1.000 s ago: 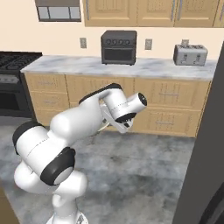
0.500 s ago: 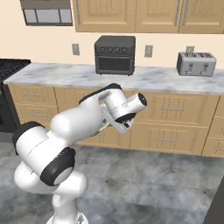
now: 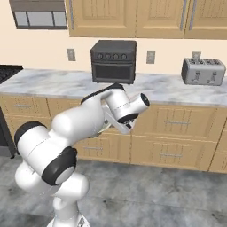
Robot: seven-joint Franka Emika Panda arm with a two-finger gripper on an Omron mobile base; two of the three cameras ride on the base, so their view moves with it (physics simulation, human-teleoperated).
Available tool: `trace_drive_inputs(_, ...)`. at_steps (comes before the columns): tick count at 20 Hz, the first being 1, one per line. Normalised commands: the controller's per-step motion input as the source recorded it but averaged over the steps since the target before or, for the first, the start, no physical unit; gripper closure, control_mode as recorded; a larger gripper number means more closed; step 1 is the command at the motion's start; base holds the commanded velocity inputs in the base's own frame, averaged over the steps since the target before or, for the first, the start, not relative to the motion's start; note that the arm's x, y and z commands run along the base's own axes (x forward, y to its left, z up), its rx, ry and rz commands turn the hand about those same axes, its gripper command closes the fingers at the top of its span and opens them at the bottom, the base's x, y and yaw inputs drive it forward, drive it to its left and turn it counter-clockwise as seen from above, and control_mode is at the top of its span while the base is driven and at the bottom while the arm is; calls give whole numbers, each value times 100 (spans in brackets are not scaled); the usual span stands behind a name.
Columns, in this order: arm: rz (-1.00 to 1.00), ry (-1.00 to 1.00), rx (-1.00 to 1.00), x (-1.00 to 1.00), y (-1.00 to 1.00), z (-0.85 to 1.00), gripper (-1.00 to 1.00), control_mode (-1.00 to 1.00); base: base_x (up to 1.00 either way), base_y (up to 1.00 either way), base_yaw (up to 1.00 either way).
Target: Place the cup inside the bowl on the dining table and move the bowl to any counter.
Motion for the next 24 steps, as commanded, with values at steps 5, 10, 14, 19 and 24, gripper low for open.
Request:
trace_drive_inputs(5, 0, 0, 0, 0, 0, 0, 100, 100, 0, 37, 0)
trace_drive_inputs(10, 0, 0, 0, 0, 0, 0, 100, 100, 0, 73, 0)
trace_drive_inputs(14, 0, 0, 0, 0, 0, 0, 100, 100, 30, 45, 0)
trace_drive_inputs(19, 0, 0, 0, 0, 0, 0, 100, 100, 35, 28, 0)
trace_drive_inputs(24, 0, 0, 0, 0, 0, 0, 100, 100, 33, 26, 0)
